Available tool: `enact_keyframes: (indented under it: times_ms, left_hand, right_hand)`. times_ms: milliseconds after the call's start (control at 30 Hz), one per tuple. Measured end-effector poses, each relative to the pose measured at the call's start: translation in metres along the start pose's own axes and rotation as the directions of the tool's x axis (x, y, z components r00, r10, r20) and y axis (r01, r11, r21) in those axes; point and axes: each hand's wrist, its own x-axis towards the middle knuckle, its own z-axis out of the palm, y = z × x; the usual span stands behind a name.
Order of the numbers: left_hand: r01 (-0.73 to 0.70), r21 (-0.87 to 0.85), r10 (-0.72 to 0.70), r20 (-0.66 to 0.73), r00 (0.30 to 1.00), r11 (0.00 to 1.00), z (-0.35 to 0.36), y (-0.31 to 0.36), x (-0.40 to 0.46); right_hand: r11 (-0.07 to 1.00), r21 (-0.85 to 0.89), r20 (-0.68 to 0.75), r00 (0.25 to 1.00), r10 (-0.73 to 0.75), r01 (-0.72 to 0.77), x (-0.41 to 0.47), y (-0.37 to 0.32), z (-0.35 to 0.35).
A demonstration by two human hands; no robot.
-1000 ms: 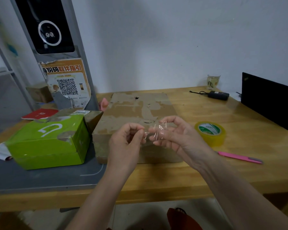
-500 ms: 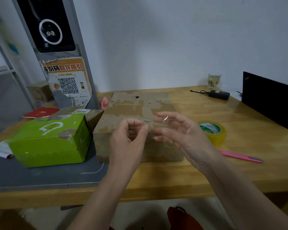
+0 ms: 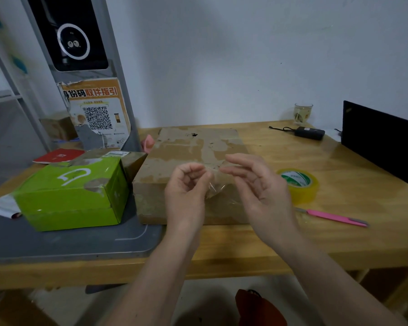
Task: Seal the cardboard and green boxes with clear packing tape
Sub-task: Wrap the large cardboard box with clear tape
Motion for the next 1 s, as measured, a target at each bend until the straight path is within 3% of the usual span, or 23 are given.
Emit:
enact_keyframes:
  times_ms: [267,667,1000]
  left_hand:
    - [0.013,-0.074,-0.014,-0.007,1.000,0.997,0.0004,-0.0012,0.0006]
    - [0.007,-0.065,-0.006,0.017,1.000,0.998,-0.0016,-0.0033,0.0006]
    - [0.022,-0.073,-0.020,0.034,0.999,0.997,-0.0023,-0.0046,0.0004]
  right_hand:
    - [0.998,-0.042,-0.107,0.993,-0.054,0.049,-0.0082,0.0017,0.0001]
    - [0.956,-0.286,0.033,0.997,0.075,-0.063,-0.0059,0.0061,0.0013]
    - [0.951,-0.223,0.120,0.962,0.244,-0.213,-0.0020,0.0011,0.0015]
